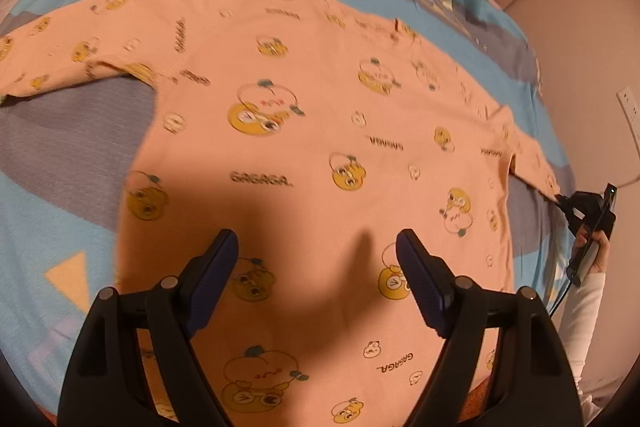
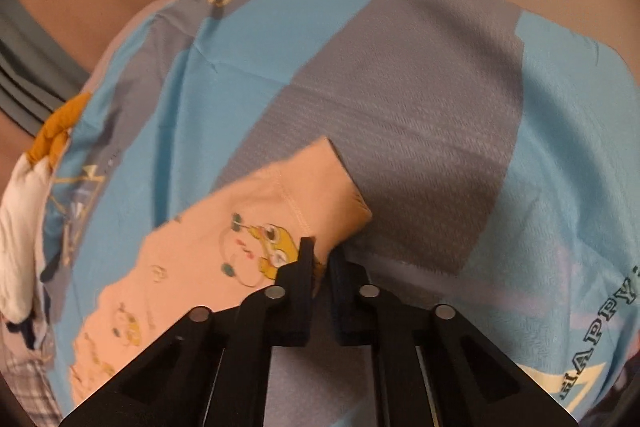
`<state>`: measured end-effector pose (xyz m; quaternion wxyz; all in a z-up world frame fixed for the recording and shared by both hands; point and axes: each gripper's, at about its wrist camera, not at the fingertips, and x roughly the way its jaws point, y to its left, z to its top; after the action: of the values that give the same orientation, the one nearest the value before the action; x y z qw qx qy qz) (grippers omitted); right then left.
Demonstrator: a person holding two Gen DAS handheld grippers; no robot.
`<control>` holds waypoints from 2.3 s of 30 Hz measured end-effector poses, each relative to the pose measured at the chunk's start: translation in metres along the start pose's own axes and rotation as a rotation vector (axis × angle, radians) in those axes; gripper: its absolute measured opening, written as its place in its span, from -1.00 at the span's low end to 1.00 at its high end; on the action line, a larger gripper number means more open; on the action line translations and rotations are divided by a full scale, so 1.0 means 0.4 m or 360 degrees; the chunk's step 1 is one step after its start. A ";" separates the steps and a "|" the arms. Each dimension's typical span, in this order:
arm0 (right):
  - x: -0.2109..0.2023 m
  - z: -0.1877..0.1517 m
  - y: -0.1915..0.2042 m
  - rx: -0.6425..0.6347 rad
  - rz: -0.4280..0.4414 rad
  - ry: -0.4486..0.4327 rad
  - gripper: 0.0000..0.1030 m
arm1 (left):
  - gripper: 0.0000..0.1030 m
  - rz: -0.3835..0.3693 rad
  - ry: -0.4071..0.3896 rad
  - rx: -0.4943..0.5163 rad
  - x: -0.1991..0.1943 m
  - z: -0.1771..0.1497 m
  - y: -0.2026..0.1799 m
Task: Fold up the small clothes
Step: 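Lower the right tool onto the onesie sleeve cuff and close it, then lift the sleeve with the right tool, lay it across the body, release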
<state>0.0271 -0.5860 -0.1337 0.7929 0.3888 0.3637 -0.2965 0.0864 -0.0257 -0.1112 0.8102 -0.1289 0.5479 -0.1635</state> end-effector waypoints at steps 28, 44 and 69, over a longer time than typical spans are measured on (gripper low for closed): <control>-0.382 -0.180 0.647 -0.0996 0.0438 -0.0460 -0.88 | 0.58 0.0136 -0.0444 -0.0159 -0.229 0.059 0.137; -0.250 -0.592 0.848 -0.1477 0.0695 0.0042 -0.88 | 0.58 0.0232 -0.0484 -0.0194 -0.255 0.032 0.190; -0.115 -0.753 0.837 -0.1530 0.0699 0.0532 -0.10 | 0.58 0.0051 -0.0439 -0.0189 -0.217 0.068 0.180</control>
<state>0.1492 -0.1520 -0.0925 0.8558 0.0915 0.4892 0.1410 0.0904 0.0762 -0.0559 0.8713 -0.1890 0.4421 -0.0986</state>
